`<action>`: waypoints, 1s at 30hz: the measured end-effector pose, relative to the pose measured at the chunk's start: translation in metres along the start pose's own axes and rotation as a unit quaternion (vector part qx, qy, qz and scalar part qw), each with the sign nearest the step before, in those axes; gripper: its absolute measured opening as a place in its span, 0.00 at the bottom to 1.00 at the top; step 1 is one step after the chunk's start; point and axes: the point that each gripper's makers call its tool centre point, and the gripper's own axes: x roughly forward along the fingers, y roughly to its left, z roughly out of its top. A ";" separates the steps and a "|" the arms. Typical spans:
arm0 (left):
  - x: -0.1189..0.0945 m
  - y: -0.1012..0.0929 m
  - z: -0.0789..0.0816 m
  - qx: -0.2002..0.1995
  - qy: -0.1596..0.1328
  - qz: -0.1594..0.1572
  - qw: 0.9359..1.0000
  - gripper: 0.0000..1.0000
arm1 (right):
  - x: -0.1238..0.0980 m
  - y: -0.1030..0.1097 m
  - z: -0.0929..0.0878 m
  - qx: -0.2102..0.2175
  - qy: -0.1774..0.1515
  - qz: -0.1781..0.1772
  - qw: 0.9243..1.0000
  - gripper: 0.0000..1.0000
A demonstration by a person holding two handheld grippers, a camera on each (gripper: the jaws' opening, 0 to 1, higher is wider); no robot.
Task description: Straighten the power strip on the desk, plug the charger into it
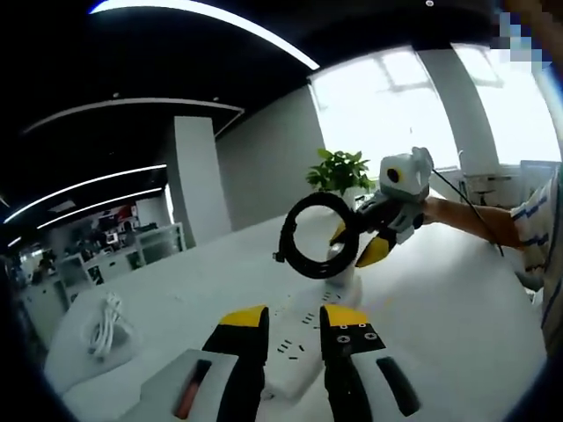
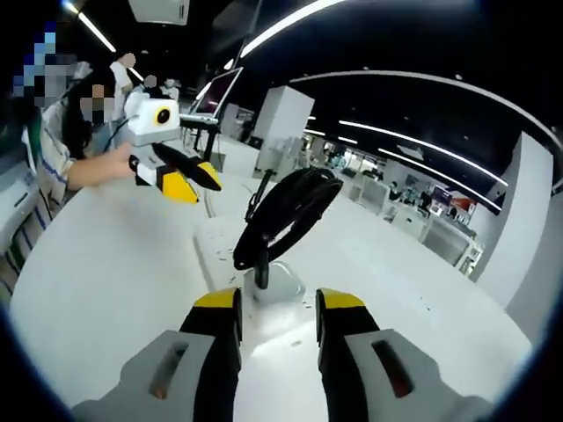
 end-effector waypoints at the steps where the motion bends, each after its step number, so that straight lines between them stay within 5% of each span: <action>1: -0.001 0.003 0.001 -0.004 -0.002 0.003 1.000 0.24 | -0.001 -0.001 -0.001 0.002 -0.001 -0.002 1.000 0.33; 8: -0.011 0.021 0.005 -0.020 -0.013 0.025 0.999 0.24 | -0.004 -0.002 -0.012 0.025 -0.005 -0.005 1.000 0.35; 19: -0.010 0.025 -0.025 -0.040 0.055 0.016 0.998 0.24 | -0.001 0.005 -0.030 0.055 0.001 0.008 0.998 0.35; 30: -0.007 0.018 -0.041 -0.059 0.085 -0.001 0.995 0.24 | 0.001 0.007 -0.035 0.074 0.002 0.010 0.997 0.34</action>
